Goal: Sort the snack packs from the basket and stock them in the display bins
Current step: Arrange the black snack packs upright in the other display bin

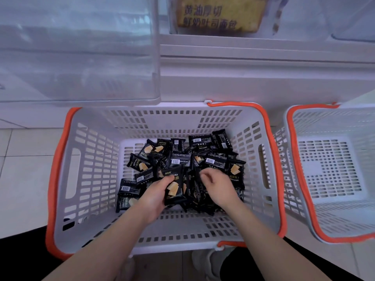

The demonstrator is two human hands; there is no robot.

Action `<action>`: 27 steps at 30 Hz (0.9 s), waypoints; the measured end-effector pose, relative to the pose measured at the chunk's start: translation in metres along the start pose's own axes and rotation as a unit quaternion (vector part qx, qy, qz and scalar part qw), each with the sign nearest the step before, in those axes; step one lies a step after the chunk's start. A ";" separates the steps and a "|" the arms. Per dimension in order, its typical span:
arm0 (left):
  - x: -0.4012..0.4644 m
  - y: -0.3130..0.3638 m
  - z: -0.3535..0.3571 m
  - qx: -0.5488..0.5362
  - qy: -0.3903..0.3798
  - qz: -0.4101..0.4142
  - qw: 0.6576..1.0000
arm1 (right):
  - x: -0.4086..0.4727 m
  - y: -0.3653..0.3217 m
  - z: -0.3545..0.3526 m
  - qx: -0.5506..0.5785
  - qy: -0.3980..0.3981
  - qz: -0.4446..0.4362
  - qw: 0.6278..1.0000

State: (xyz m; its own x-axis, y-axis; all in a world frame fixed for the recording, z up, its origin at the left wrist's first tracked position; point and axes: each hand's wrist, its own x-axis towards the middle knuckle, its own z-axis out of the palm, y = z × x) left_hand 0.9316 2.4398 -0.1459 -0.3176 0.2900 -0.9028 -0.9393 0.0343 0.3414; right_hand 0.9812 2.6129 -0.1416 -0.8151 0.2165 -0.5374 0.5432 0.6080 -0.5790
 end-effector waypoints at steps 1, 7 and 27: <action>0.001 0.001 0.000 -0.001 0.012 -0.006 1.000 | 0.004 0.006 -0.004 -0.076 0.042 -0.003 0.996; 0.005 0.007 -0.001 0.009 0.007 -0.010 1.000 | 0.022 0.042 -0.030 -0.402 0.019 -0.006 0.915; -0.071 0.031 0.000 0.013 -0.056 0.124 0.991 | -0.037 -0.016 -0.065 -0.012 0.128 0.033 0.991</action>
State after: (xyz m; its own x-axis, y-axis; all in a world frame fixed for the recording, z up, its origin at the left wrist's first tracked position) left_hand 0.9246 2.4200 -0.0714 -0.5209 0.3974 -0.7555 -0.8298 -0.0281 0.5573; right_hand 0.9889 2.6450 -0.0724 -0.8037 0.4411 -0.3993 0.5950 0.6035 -0.5308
